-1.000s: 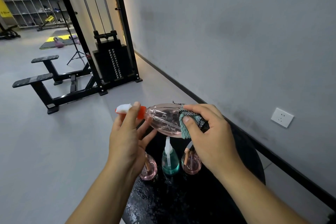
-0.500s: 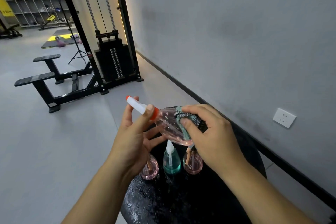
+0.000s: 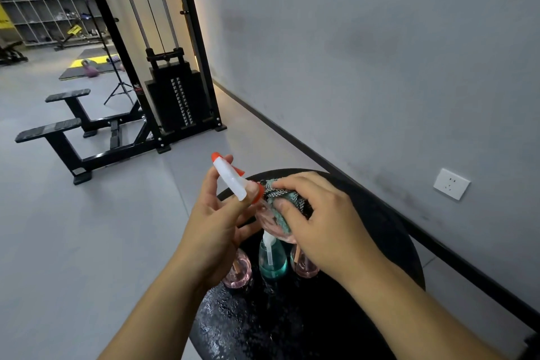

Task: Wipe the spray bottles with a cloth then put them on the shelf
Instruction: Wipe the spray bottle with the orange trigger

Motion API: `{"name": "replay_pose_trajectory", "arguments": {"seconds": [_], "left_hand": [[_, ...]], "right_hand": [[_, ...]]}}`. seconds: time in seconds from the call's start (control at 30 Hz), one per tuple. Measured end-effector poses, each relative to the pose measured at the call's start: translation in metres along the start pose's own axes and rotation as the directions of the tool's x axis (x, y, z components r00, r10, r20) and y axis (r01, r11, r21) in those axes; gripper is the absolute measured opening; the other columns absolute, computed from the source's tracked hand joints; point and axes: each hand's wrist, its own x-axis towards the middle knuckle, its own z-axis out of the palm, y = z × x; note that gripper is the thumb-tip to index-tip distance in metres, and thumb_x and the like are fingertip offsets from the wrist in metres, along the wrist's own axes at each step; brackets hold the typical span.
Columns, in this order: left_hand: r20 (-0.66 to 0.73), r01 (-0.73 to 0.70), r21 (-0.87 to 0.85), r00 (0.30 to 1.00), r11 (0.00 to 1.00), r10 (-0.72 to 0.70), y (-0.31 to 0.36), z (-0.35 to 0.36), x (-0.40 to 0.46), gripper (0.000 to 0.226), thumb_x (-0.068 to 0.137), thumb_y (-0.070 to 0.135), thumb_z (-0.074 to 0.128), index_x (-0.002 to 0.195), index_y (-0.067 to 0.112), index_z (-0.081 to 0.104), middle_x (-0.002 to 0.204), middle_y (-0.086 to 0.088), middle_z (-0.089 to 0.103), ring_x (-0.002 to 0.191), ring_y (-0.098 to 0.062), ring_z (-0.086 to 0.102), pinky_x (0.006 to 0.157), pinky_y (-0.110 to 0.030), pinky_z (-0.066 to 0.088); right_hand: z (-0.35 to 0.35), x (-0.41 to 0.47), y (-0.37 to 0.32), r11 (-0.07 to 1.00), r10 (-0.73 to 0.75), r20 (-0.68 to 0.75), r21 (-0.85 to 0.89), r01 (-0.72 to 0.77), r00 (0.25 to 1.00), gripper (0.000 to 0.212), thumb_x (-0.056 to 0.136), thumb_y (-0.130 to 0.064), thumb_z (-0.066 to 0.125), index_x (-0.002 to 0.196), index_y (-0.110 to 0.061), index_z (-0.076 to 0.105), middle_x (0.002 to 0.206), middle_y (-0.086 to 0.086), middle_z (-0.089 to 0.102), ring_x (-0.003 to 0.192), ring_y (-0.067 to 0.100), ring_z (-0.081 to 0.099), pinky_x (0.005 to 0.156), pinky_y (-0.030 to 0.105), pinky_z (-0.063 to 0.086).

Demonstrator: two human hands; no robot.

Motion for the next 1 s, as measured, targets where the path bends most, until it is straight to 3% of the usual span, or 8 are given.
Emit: {"name": "replay_pose_trajectory", "arguments": {"seconds": [0.23, 0.37, 0.47, 0.63, 0.77, 0.83, 0.93, 1.0], "left_hand": [[0.032, -0.044, 0.052, 0.999, 0.998, 0.042, 0.0, -0.001, -0.001, 0.064, 0.086, 0.011, 0.075, 0.142, 0.035, 0.055, 0.121, -0.022, 0.075, 0.112, -0.037, 0.076, 0.086, -0.045, 0.065], [0.031, -0.059, 0.072, 0.998, 0.996, 0.057, -0.002, 0.001, -0.002, 0.063, 0.087, 0.012, 0.076, 0.141, 0.034, 0.055, 0.121, -0.019, 0.076, 0.115, -0.035, 0.075, 0.085, -0.043, 0.064], [-0.009, -0.08, 0.064, 0.997, 0.995, 0.08, 0.0, 0.0, -0.001, 0.068, 0.085, 0.016, 0.086, 0.143, 0.03, 0.053, 0.116, -0.015, 0.079, 0.115, -0.034, 0.075, 0.087, -0.048, 0.064], [-0.093, -0.084, 0.021, 0.992, 0.996, 0.086, 0.003, 0.003, 0.0, 0.069, 0.08, 0.019, 0.08, 0.14, 0.034, 0.05, 0.11, -0.013, 0.08, 0.102, -0.039, 0.077, 0.088, -0.055, 0.065], [-0.115, -0.065, 0.034, 0.991, 0.997, 0.069, 0.0, 0.01, -0.001, 0.067, 0.08, 0.019, 0.081, 0.138, 0.033, 0.05, 0.104, -0.012, 0.081, 0.095, -0.035, 0.078, 0.081, -0.053, 0.066], [-0.141, -0.053, 0.026, 0.988, 0.998, 0.056, 0.001, 0.01, -0.001, 0.072, 0.078, 0.023, 0.082, 0.141, 0.032, 0.048, 0.104, -0.012, 0.082, 0.095, -0.036, 0.079, 0.077, -0.05, 0.067], [-0.2, -0.047, 0.005, 0.979, 0.999, 0.047, 0.003, 0.007, 0.001, 0.068, 0.081, 0.027, 0.081, 0.14, 0.031, 0.047, 0.106, -0.014, 0.081, 0.1, -0.042, 0.078, 0.087, -0.061, 0.063], [-0.227, -0.035, 0.005, 0.973, 0.999, 0.036, 0.002, 0.008, 0.0, 0.064, 0.083, 0.028, 0.08, 0.139, 0.03, 0.048, 0.106, -0.014, 0.081, 0.098, -0.043, 0.079, 0.088, -0.063, 0.062]], "right_hand": [[-0.01, 0.005, 0.012, 0.983, 0.184, -0.01, 0.0, -0.184, 0.983, 0.018, 0.101, -0.033, 0.06, 0.118, -0.033, 0.066, 0.115, -0.02, 0.062, 0.105, -0.006, 0.059, 0.076, 0.008, 0.052], [-0.008, 0.003, 0.004, 0.995, 0.095, -0.003, 0.005, -0.095, 0.995, 0.019, 0.101, -0.027, 0.062, 0.118, -0.034, 0.067, 0.114, -0.023, 0.061, 0.109, -0.01, 0.056, 0.083, 0.001, 0.045], [-0.01, 0.005, 0.008, 0.993, 0.119, -0.021, -0.005, -0.119, 0.993, 0.02, 0.101, -0.03, 0.062, 0.12, -0.033, 0.067, 0.114, -0.021, 0.062, 0.107, -0.007, 0.059, 0.083, 0.006, 0.049], [-0.007, 0.002, 0.01, 0.988, 0.139, -0.041, 0.067, -0.136, 0.989, 0.021, 0.1, -0.028, 0.064, 0.119, -0.037, 0.068, 0.113, -0.026, 0.06, 0.105, -0.008, 0.06, 0.079, 0.01, 0.053], [-0.001, 0.0, 0.004, 1.0, 0.019, -0.005, 0.003, -0.019, 1.0, 0.026, 0.098, -0.027, 0.067, 0.122, -0.037, 0.068, 0.119, -0.027, 0.058, 0.119, -0.001, 0.056, 0.096, 0.018, 0.05], [-0.004, 0.002, 0.007, 0.999, 0.035, 0.003, -0.018, -0.035, 0.999, 0.024, 0.098, -0.029, 0.066, 0.12, -0.037, 0.068, 0.118, -0.025, 0.058, 0.116, -0.004, 0.056, 0.093, 0.015, 0.049], [-0.01, 0.004, 0.013, 0.994, 0.103, -0.014, -0.016, -0.104, 0.995, 0.018, 0.099, -0.029, 0.065, 0.115, -0.036, 0.067, 0.114, -0.023, 0.059, 0.107, -0.012, 0.054, 0.079, 0.002, 0.046], [-0.008, 0.002, 0.013, 0.995, 0.097, -0.018, -0.021, -0.097, 0.995, 0.019, 0.099, -0.028, 0.065, 0.117, -0.035, 0.067, 0.115, -0.024, 0.058, 0.109, -0.011, 0.054, 0.082, 0.003, 0.047]]}}
